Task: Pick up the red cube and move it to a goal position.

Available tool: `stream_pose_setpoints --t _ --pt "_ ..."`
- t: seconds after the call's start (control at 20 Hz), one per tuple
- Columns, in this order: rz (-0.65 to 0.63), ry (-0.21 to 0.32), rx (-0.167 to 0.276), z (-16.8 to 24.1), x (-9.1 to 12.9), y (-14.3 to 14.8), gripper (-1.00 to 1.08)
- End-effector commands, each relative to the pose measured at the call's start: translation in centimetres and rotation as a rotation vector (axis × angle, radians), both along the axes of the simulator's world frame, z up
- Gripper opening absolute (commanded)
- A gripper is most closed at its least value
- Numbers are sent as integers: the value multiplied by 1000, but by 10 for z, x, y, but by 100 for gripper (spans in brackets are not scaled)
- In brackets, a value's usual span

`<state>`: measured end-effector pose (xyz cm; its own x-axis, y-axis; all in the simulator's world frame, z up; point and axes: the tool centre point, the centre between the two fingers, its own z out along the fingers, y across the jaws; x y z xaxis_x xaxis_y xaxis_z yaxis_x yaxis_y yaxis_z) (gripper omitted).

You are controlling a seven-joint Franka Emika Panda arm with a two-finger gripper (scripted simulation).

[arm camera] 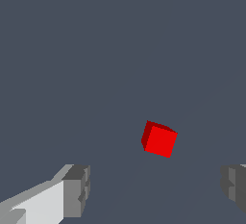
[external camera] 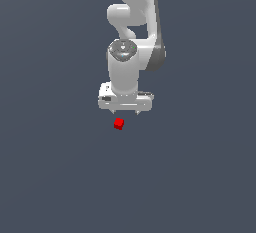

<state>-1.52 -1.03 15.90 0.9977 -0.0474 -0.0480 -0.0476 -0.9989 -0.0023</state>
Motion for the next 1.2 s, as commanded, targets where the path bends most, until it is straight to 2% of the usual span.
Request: stream_pose_setpoints --t 0.0,0.5,1.15 --pt "0 0 0 0 0 0 100" --pt "-52 -8 -3 -24 -5 -7 100" --pt "-235 -38 -12 -111 -20 -31 100"
